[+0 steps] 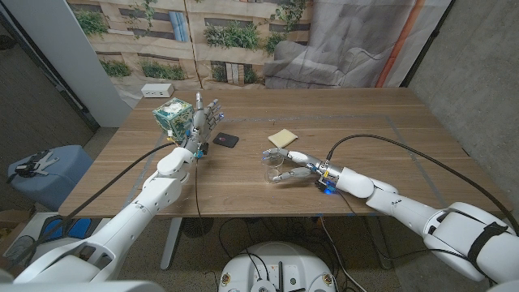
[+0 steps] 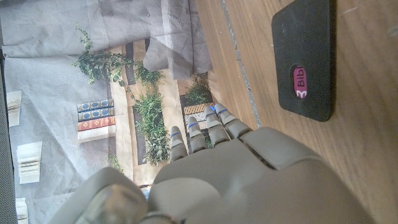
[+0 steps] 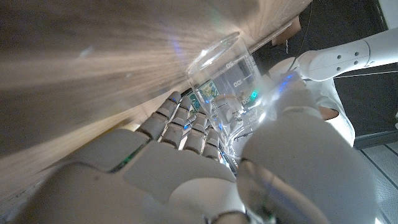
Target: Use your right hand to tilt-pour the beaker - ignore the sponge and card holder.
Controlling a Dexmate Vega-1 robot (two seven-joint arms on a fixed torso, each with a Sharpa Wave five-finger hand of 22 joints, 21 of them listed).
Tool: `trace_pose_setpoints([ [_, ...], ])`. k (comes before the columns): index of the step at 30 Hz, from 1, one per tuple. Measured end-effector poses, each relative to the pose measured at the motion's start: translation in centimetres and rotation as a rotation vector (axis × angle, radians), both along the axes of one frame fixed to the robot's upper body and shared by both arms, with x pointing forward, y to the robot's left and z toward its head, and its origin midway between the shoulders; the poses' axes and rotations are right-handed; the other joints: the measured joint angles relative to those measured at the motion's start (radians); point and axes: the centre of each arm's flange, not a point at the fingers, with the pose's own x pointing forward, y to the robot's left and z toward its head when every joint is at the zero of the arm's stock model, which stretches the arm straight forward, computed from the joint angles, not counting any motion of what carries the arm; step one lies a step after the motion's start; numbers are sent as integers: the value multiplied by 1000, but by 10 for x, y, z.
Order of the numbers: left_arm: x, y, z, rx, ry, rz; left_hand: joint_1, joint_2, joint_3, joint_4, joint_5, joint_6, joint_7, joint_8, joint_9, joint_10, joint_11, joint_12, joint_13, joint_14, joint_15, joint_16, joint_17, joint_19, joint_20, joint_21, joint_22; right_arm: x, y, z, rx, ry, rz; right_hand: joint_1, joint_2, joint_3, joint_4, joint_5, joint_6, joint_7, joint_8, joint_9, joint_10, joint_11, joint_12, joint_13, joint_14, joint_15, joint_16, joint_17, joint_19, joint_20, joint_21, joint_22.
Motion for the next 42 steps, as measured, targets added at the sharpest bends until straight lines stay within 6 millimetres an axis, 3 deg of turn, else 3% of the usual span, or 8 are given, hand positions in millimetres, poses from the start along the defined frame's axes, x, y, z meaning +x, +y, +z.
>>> trace_pose_setpoints([
  [9, 0, 0, 0, 0, 0, 0, 0, 0, 0, 0, 0, 0, 0, 0, 0, 0, 0, 0, 0, 0, 0, 0, 0, 0, 0, 0, 0, 0, 1, -1, 24, 11, 1, 7, 12, -4, 4, -6, 57, -29, 37, 9, 49, -9, 26, 17, 5, 5, 4, 9, 14, 0, 0, 0],
  [22, 0, 0, 0, 0, 0, 0, 0, 0, 0, 0, 0, 0, 0, 0, 0, 0, 0, 0, 0, 0, 0, 0, 0, 0, 0, 0, 0, -1, 3, -2, 50, 19, -5, 18, 23, -10, 10, -19, 175, -40, 110, 18, 109, -30, 51, 41, 37, 3, 25, 20, 36, 0, -7, 0],
  [42, 0, 0, 0, 0, 0, 0, 0, 0, 0, 0, 0, 0, 0, 0, 0, 0, 0, 0, 0, 0, 0, 0, 0, 0, 0, 0, 0, -4, 5, -2, 89, 9, -25, 49, 54, -18, 8, -43, 255, -45, 170, 16, 228, -63, 86, 66, 136, -3, 93, 50, 93, 0, -7, 0],
])
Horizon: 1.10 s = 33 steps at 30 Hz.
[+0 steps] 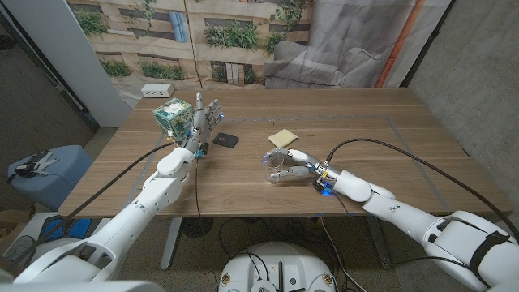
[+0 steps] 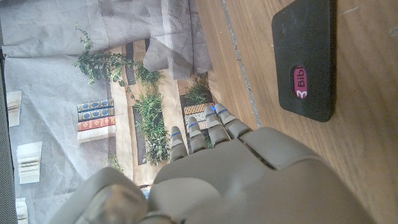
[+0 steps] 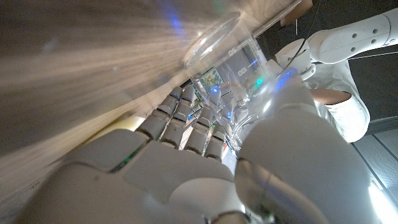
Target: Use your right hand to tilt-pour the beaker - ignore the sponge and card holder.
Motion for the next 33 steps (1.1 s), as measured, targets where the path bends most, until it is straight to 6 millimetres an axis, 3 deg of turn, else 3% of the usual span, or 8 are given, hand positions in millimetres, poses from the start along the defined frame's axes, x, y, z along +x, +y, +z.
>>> trace_pose_setpoints([
  [16, 0, 0, 0, 0, -1, 0, 0, 0, 0, 0, 0, 0, 0, 0, 0, 0, 0, 0, 0, 0, 0, 0, 0, 0, 0, 0, 0, -4, -1, 7, 49, -15, -19, 43, 6, -4, -2, -21, 42, 20, 38, -14, 51, 6, 17, 23, 142, -5, 77, 28, 52, -1, 7, 0],
  [33, 0, 0, 0, 0, 0, 0, 0, 0, 0, 0, 0, 0, 0, 0, 0, 0, 0, 0, 0, 0, 0, 0, 0, 0, 0, 0, 0, -9, -8, 24, 82, -38, -22, 43, 6, -2, -6, -36, 57, 36, 55, -18, 69, 24, 25, 37, 196, -11, 85, 17, 72, -7, 7, 0],
])
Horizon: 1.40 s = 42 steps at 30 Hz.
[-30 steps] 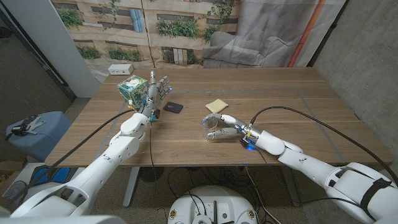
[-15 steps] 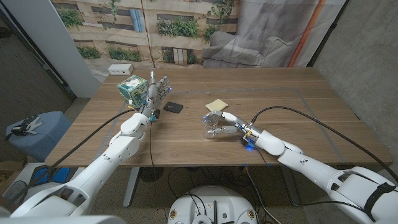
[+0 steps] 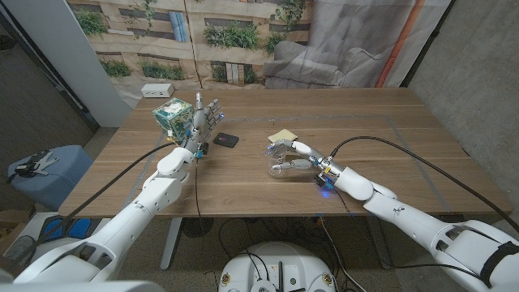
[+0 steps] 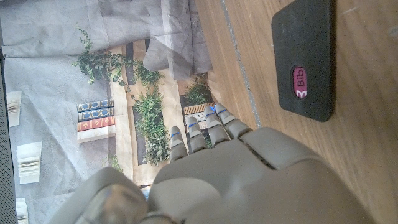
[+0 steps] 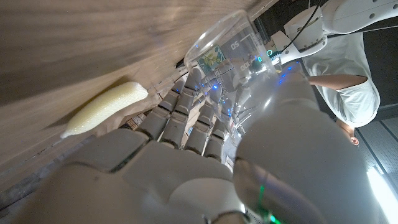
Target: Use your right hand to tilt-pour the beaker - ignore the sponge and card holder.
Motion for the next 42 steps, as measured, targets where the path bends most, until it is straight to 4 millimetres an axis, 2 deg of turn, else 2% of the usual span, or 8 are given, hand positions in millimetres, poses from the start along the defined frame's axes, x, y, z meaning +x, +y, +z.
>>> trace_pose_setpoints([
  [9, 0, 0, 0, 0, 0, 0, 0, 0, 0, 0, 0, 0, 0, 0, 0, 0, 0, 0, 0, 0, 0, 0, 0, 0, 0, 0, 0, -11, -7, 16, 2, -40, 13, 0, 0, -1, -1, -8, 0, 0, 2, -2, 7, 7, 0, 0, 7, 0, 0, -1, 9, -2, 0, 0],
  [10, 0, 0, 0, 0, 0, 0, 0, 0, 0, 0, 0, 0, 0, 0, 0, 0, 0, 0, 0, 0, 0, 0, 0, 0, 0, 0, 0, -5, -9, 15, -4, -10, -11, 0, 0, -1, -1, -8, 0, 0, 2, -3, 7, 7, 0, 0, 12, 2, 0, -1, 12, 2, 1, 0],
  [23, 0, 0, 0, 0, 0, 0, 0, 0, 0, 0, 0, 0, 0, 0, 0, 0, 0, 0, 0, 0, 0, 0, 0, 0, 0, 0, 0, -13, -27, 34, -39, -33, -72, -3, 3, -9, 8, -16, 0, 0, 2, -5, 22, 4, 3, 7, 20, -5, 0, -10, 36, 0, 8, 5],
  [29, 0, 0, 0, 0, 0, 0, 0, 0, 0, 0, 0, 0, 0, 0, 0, 0, 0, 0, 0, 0, 0, 0, 0, 0, 0, 0, 0, -15, -34, 41, -60, -44, -98, -3, 3, -9, 8, -23, 7, 7, 13, -7, 34, 16, 14, 10, 20, -5, 0, -10, 35, 0, 8, 5],
  [42, 0, 0, 0, 0, 0, 0, 0, 0, 0, 0, 0, 0, 0, 0, 0, 0, 0, 0, 0, 0, 0, 0, 0, 0, 0, 0, 0, -20, -42, 60, -108, -108, -117, -3, 3, -7, 6, -24, 16, 16, 23, -12, 38, 20, 14, 20, 23, -2, 0, -8, 39, 3, 8, 5],
])
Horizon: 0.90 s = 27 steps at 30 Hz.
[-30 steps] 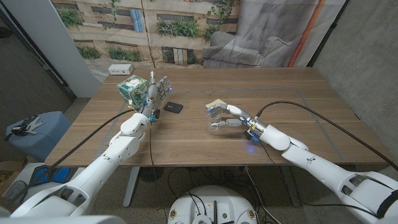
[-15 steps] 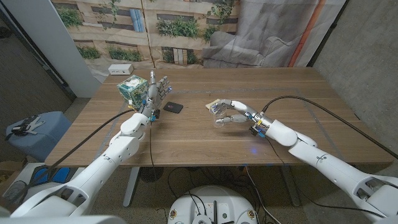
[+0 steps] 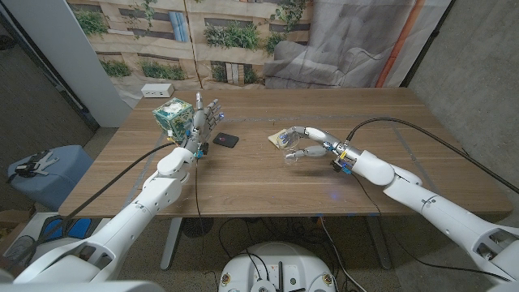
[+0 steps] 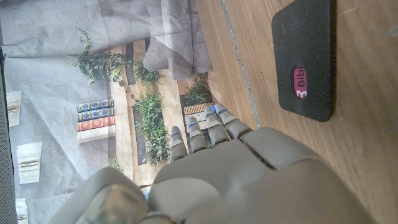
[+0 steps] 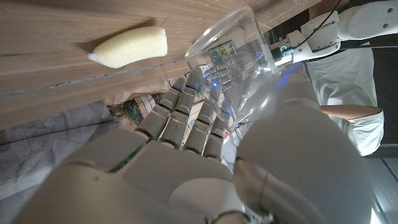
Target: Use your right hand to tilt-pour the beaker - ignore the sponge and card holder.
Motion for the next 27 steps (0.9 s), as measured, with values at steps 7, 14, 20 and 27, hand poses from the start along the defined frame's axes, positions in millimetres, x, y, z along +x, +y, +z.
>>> trace_pose_setpoints([
  [7, 0, 0, 0, 0, 0, 0, 0, 0, 0, 0, 0, 0, 0, 0, 0, 0, 0, 0, 0, 0, 0, 0, 0, 0, 0, 0, 0, -4, 1, 9, -57, -56, -2, 0, 0, 7, -7, 0, 7, 7, 0, 0, 4, 4, 7, 1, 0, 0, 0, 1, 5, -5, 0, 0],
  [14, 0, 0, 0, 0, 0, 0, 0, 0, 0, 0, 0, 0, 0, 0, 0, 0, 0, 0, 0, 0, 0, 0, 0, 0, 0, 0, 0, -8, -1, 19, -119, -106, -18, 0, 0, 8, -8, -7, 7, 7, 0, -2, 4, 4, 7, 4, 0, 0, -5, -1, 5, -5, 0, 0],
  [20, 0, 0, 0, 0, 0, 0, 0, 0, 0, 0, 0, 0, 0, 0, 0, 0, 0, 0, 0, 0, 0, 0, 0, 0, 0, 0, 0, -10, -3, 28, -171, -150, -36, 0, 0, 8, -8, -7, 7, 7, 11, -4, 4, 4, 7, 8, 0, 0, -5, 1, 5, -5, 0, 0],
  [27, 0, 0, 0, 0, 0, 0, 0, 0, 0, 0, 0, 0, 0, 0, 0, 0, 0, 0, 0, 0, 0, 0, 0, 0, 0, 0, 0, -13, -4, 36, -232, -207, -58, 0, 0, 8, -8, -7, 7, 7, 11, -4, 4, 4, 7, 10, 0, 0, -5, 1, 5, -5, 0, 0],
])
